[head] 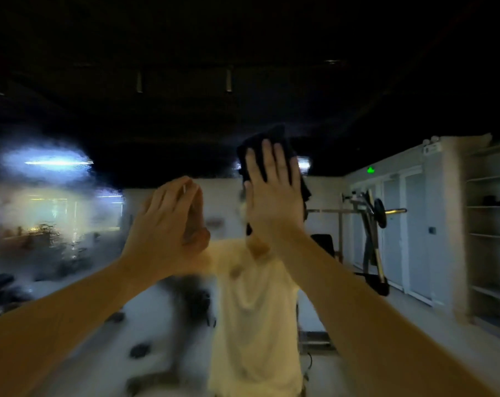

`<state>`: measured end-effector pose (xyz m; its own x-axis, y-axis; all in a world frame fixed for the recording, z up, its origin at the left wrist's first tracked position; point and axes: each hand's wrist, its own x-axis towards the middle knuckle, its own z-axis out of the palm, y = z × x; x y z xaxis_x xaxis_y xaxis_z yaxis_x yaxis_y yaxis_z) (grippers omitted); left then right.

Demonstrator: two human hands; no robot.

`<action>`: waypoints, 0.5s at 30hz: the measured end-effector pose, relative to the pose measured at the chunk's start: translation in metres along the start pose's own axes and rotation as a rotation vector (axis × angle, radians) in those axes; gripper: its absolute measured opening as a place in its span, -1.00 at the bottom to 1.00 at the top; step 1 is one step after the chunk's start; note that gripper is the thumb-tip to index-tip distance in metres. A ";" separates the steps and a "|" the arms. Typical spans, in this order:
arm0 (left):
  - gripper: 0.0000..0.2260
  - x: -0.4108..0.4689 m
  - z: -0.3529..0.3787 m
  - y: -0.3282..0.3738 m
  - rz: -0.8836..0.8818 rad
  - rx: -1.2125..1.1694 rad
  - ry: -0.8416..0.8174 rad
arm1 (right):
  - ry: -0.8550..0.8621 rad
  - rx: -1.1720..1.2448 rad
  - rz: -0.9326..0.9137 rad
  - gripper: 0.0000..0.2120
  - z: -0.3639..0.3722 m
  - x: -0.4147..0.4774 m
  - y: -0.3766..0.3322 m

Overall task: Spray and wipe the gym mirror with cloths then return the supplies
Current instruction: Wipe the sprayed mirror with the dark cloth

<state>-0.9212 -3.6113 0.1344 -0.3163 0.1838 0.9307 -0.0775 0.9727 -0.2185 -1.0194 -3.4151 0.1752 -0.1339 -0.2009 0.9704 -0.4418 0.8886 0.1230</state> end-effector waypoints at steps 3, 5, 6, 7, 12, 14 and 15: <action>-0.19 -0.006 0.004 -0.009 -0.078 -0.023 0.054 | -0.033 0.021 -0.182 -0.45 0.003 0.000 -0.036; -0.19 -0.009 0.007 -0.007 -0.100 -0.020 0.083 | -0.053 0.026 -0.317 -0.46 0.003 -0.003 -0.039; -0.18 -0.009 0.010 -0.003 -0.105 -0.012 0.088 | -0.063 0.018 -0.349 -0.46 0.001 -0.002 -0.032; -0.17 -0.008 0.013 0.002 -0.107 -0.012 0.095 | -0.078 -0.009 -0.352 -0.46 -0.001 -0.002 -0.020; -0.13 0.006 0.031 0.033 -0.081 0.020 0.083 | -0.021 -0.131 -0.133 -0.44 -0.017 -0.005 0.078; -0.10 0.008 0.041 0.044 -0.102 0.049 0.090 | -0.014 -0.119 -0.054 -0.45 -0.024 -0.010 0.122; -0.09 0.009 0.046 0.048 -0.117 0.062 0.099 | -0.011 -0.112 -0.008 -0.45 -0.025 -0.013 0.143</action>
<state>-0.9711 -3.5690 0.1189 -0.2073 0.0853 0.9745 -0.1677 0.9783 -0.1213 -1.0585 -3.2748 0.1859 -0.1411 -0.2124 0.9669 -0.3412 0.9273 0.1539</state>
